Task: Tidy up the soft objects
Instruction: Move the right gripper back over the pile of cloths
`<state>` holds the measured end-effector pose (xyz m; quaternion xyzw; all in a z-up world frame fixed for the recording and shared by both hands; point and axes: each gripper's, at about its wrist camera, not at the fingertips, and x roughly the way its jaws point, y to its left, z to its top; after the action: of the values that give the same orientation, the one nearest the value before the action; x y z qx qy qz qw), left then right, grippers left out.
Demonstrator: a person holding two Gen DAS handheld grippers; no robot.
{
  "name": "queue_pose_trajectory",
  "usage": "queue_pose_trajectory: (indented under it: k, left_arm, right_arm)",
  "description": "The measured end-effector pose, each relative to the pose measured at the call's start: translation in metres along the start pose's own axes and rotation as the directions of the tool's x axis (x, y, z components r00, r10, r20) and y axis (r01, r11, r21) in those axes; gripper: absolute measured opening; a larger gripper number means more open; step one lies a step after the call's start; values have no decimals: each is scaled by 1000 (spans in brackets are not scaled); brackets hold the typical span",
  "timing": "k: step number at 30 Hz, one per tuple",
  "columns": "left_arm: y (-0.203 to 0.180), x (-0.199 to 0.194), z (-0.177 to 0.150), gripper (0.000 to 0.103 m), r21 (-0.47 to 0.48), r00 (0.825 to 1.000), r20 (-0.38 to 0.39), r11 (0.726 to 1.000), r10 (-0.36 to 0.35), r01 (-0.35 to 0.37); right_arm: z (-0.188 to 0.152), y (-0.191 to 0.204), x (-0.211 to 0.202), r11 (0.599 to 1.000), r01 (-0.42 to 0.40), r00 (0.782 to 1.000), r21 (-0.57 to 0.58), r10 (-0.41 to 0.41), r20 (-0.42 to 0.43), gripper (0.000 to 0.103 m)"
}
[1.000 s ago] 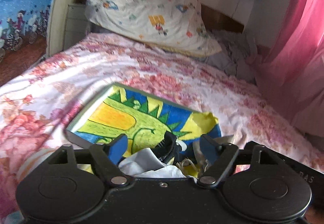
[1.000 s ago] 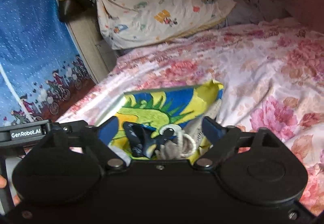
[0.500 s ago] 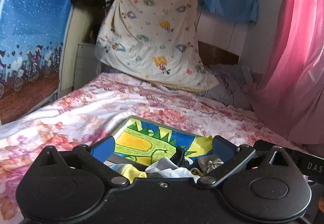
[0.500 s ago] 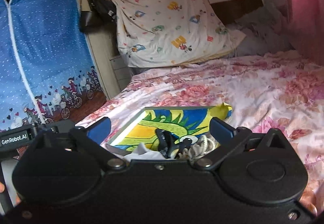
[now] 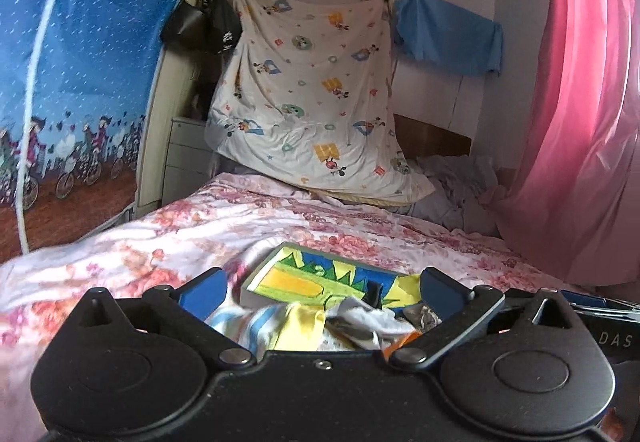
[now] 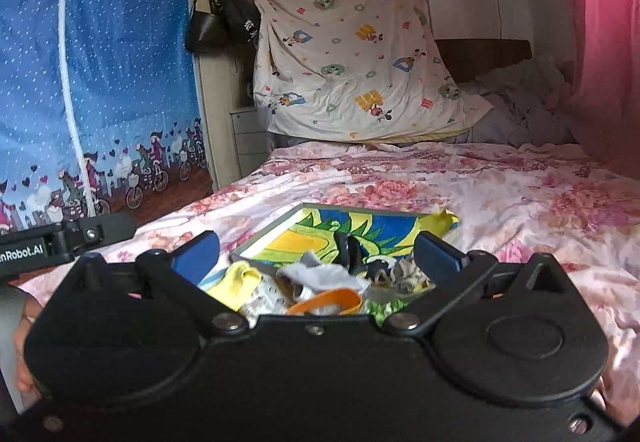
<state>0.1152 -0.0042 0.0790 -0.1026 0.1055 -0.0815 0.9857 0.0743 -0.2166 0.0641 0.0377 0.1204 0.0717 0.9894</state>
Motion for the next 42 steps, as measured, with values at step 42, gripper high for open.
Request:
queue_pose_trajectory:
  k: [42]
  left_arm:
    - [35,-28,-77,102,105,979,-204,994,31,-10]
  right_arm:
    - [-78,34,-18,991,13,969,-134,-46,-244,102]
